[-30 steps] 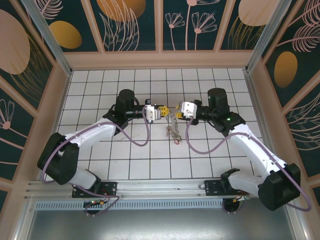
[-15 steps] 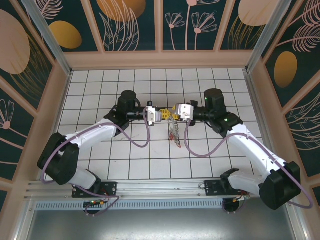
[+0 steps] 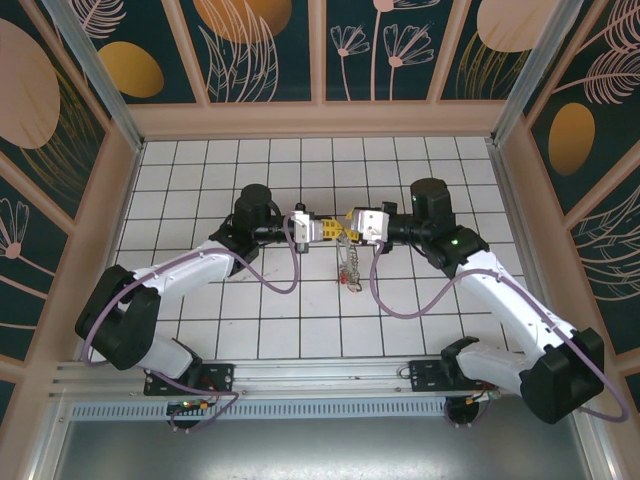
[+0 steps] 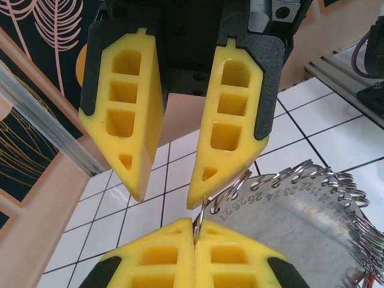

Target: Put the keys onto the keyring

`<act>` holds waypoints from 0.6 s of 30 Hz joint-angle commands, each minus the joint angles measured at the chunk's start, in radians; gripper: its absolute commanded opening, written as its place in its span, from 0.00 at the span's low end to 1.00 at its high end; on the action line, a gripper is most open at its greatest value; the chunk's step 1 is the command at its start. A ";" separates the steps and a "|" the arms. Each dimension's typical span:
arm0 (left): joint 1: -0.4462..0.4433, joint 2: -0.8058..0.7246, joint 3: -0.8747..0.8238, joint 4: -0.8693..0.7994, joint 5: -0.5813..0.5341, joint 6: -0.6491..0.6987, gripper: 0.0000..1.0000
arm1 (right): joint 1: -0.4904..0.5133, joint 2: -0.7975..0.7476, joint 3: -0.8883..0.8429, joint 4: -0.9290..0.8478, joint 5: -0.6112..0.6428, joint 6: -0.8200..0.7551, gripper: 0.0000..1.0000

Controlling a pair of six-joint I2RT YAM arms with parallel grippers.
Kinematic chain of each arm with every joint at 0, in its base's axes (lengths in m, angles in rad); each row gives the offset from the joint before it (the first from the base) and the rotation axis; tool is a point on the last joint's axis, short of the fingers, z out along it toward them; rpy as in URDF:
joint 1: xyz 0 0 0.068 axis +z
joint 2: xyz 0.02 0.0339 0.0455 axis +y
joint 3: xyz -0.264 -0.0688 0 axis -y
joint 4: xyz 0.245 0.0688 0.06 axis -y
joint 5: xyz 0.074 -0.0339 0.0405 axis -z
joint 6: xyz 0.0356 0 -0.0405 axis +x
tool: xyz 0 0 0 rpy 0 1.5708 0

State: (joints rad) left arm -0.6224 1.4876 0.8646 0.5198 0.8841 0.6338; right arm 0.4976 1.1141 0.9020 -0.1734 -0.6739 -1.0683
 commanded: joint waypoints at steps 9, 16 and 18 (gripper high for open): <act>-0.007 -0.026 0.022 0.063 0.000 0.004 0.00 | -0.025 -0.034 -0.029 -0.090 -0.088 0.000 0.27; -0.007 -0.021 0.030 0.063 -0.018 -0.009 0.00 | -0.027 -0.012 -0.014 -0.164 -0.115 -0.017 0.27; -0.008 -0.018 0.035 0.063 -0.016 -0.011 0.00 | -0.027 -0.012 -0.017 -0.157 -0.120 -0.015 0.27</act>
State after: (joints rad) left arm -0.6289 1.4876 0.8642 0.5201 0.8700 0.6342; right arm 0.4709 1.0985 0.8997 -0.2787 -0.7334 -1.0679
